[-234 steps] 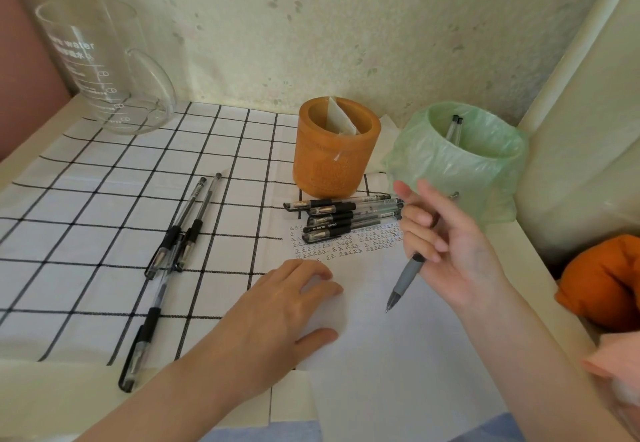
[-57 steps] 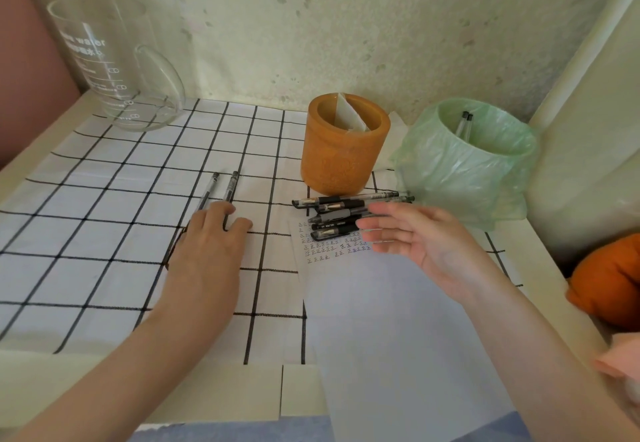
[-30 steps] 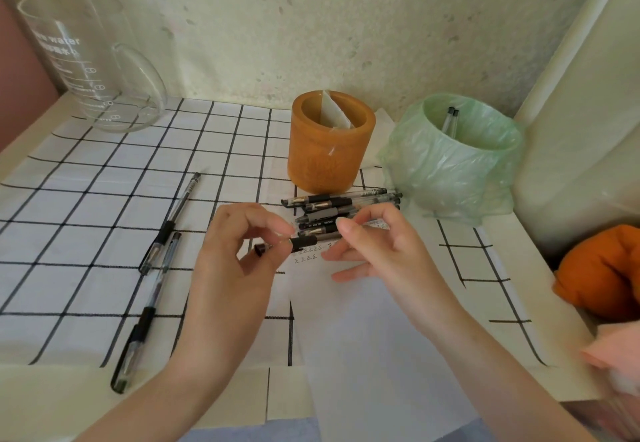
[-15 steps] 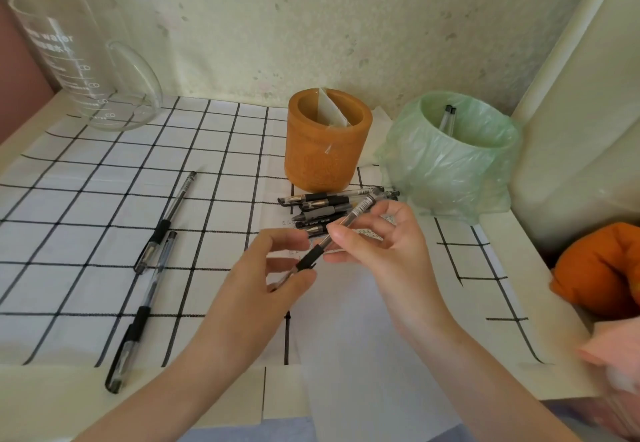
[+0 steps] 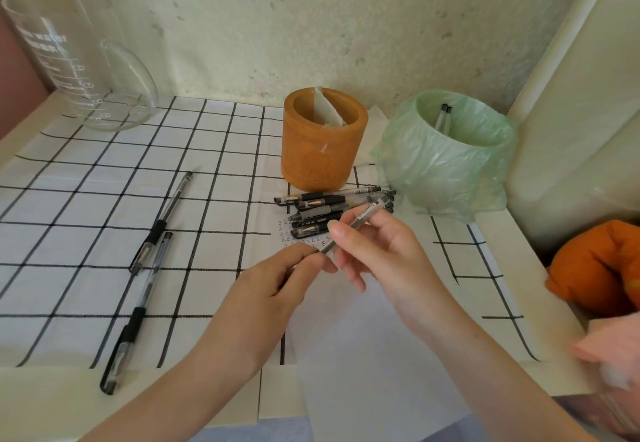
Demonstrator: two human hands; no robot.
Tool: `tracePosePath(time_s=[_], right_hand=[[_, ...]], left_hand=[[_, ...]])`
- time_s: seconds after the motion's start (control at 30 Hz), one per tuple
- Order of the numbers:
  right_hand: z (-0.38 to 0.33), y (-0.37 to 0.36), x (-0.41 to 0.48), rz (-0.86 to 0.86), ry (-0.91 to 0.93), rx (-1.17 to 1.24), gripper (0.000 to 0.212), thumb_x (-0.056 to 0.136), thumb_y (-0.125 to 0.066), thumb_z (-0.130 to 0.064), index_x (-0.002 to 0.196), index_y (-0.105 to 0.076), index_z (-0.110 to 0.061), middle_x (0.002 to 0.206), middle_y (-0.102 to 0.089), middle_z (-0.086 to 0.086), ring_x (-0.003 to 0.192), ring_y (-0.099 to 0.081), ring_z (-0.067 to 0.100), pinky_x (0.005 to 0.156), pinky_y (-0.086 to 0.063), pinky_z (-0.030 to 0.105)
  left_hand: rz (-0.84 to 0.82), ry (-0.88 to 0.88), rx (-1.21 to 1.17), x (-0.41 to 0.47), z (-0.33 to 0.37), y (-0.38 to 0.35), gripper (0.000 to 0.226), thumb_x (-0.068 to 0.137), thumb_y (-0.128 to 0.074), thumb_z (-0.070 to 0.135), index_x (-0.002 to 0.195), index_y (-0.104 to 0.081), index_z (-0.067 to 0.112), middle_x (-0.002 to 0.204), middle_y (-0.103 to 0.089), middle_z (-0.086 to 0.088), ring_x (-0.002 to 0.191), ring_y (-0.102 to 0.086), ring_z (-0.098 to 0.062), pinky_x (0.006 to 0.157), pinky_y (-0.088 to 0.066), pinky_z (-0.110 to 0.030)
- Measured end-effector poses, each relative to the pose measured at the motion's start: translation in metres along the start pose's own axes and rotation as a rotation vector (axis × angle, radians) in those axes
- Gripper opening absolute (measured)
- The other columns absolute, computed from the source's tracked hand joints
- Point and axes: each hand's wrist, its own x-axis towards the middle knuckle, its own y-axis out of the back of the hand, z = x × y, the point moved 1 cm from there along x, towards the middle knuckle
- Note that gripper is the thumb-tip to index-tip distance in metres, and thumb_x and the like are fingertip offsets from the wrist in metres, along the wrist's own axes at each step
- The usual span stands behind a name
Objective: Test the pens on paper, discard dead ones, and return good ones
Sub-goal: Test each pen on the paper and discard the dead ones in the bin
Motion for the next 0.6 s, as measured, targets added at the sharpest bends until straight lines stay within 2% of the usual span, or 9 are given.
tracePosePath(time_s=[0.1, 0.2, 0.4, 0.47, 0.53, 0.6], right_hand=[[-0.001, 0.003, 0.0, -0.015, 0.014, 0.038, 0.019, 0.078, -0.064, -0.026, 0.088, -0.058, -0.012, 0.061, -0.061, 0.003, 0.051, -0.052, 0.015, 0.044, -0.039, 0.025], [-0.005, 0.008, 0.0, -0.012, 0.049, 0.06, 0.017, 0.075, -0.066, -0.025, 0.085, -0.059, -0.013, 0.06, -0.061, 0.004, 0.05, -0.052, 0.015, 0.044, -0.039, 0.023], [-0.003, 0.02, 0.006, 0.068, 0.031, 0.143, 0.01, 0.08, -0.068, -0.017, 0.076, -0.059, -0.016, 0.051, -0.051, 0.0, 0.044, -0.047, 0.016, 0.04, -0.035, 0.022], [-0.01, 0.036, 0.011, 0.187, 0.009, 0.253, 0.019, 0.08, -0.067, -0.015, 0.07, -0.051, -0.017, 0.048, -0.04, -0.004, 0.043, -0.042, 0.014, 0.04, -0.033, 0.021], [-0.015, 0.054, 0.015, 0.302, -0.014, 0.348, 0.024, 0.087, -0.056, -0.012, 0.069, -0.042, -0.017, 0.048, -0.032, -0.005, 0.042, -0.039, 0.013, 0.042, -0.032, 0.022], [-0.016, 0.067, 0.017, 0.335, -0.035, 0.334, 0.016, 0.093, -0.043, -0.013, 0.078, -0.049, -0.015, 0.048, -0.037, -0.002, 0.044, -0.047, 0.015, 0.045, -0.034, 0.023]], left_hand=[[-0.012, -0.009, -0.055, 0.0, 0.007, 0.0, 0.024, 0.089, -0.045, 0.039, 0.081, -0.068, 0.037, 0.04, -0.04, 0.012, 0.045, -0.03, -0.007, 0.05, -0.026, -0.019], [-0.029, -0.039, -0.107, 0.0, 0.012, 0.002, 0.025, 0.081, -0.044, 0.047, 0.087, -0.068, 0.043, 0.039, -0.037, 0.011, 0.044, -0.025, -0.007, 0.045, -0.023, -0.015], [-0.08, 0.035, 0.017, 0.0, 0.003, 0.002, 0.042, 0.068, -0.042, 0.069, 0.091, -0.062, 0.039, 0.051, -0.033, 0.0, 0.053, -0.031, -0.013, 0.058, -0.029, -0.029], [-0.078, 0.045, 0.122, -0.003, 0.0, 0.005, 0.041, 0.067, -0.046, 0.07, 0.095, -0.059, 0.044, 0.055, -0.04, -0.005, 0.054, -0.037, -0.009, 0.06, -0.033, -0.021], [-0.115, -0.063, 0.397, -0.005, -0.006, 0.007, 0.042, 0.072, -0.045, 0.068, 0.11, -0.049, 0.05, 0.055, -0.04, 0.004, 0.057, -0.045, -0.006, 0.057, -0.035, -0.014], [-0.15, -0.217, 0.659, -0.008, -0.009, 0.005, 0.051, 0.078, -0.039, 0.068, 0.126, -0.033, 0.054, 0.064, -0.043, 0.015, 0.075, -0.054, -0.003, 0.061, -0.035, -0.012]])
